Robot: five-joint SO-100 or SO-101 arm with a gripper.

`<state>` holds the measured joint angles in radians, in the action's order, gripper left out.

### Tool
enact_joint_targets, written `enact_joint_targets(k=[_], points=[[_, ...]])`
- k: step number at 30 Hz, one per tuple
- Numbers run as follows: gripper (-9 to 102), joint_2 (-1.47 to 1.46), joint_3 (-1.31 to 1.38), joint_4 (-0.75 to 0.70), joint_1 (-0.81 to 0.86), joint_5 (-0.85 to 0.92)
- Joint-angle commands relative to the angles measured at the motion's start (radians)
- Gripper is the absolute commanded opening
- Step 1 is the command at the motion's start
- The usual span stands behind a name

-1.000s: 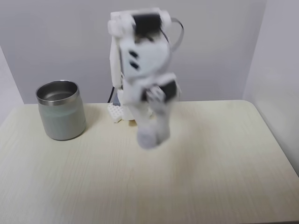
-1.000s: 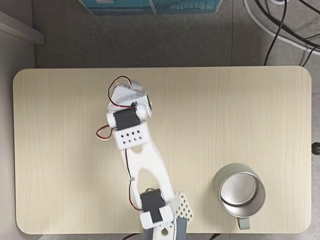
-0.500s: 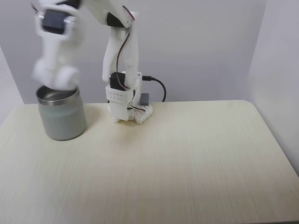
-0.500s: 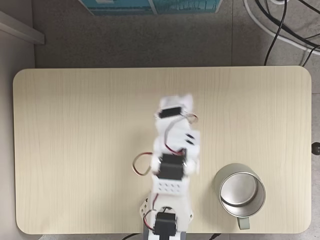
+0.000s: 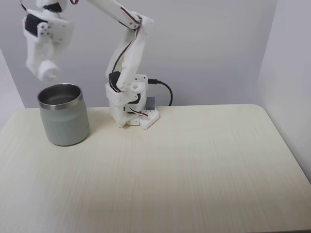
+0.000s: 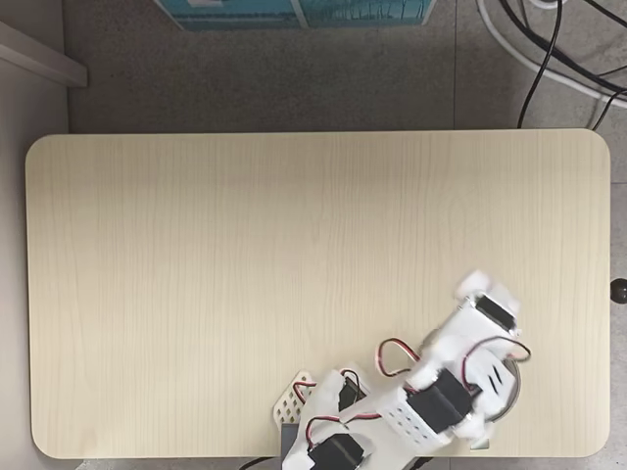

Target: Grasp a dressing and put it in the cup.

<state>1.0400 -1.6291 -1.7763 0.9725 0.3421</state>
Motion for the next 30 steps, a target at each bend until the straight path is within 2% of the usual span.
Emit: enact_joint_targets(k=[1, 10, 17, 18, 22, 30], points=[[0, -0.064, 0.114, 0.034, 0.071, 0.078], [0, -0.176, 0.439, 0.227, 0.146, 0.190], [0, -0.196, 0.503, 0.268, 0.164, 0.232], [1, -0.201, 0.506, 0.268, 0.169, 0.236], [19, -0.236, 0.515, 0.273, 0.209, 0.250], [24, -0.308, 0.552, 0.275, 0.224, 0.276]])
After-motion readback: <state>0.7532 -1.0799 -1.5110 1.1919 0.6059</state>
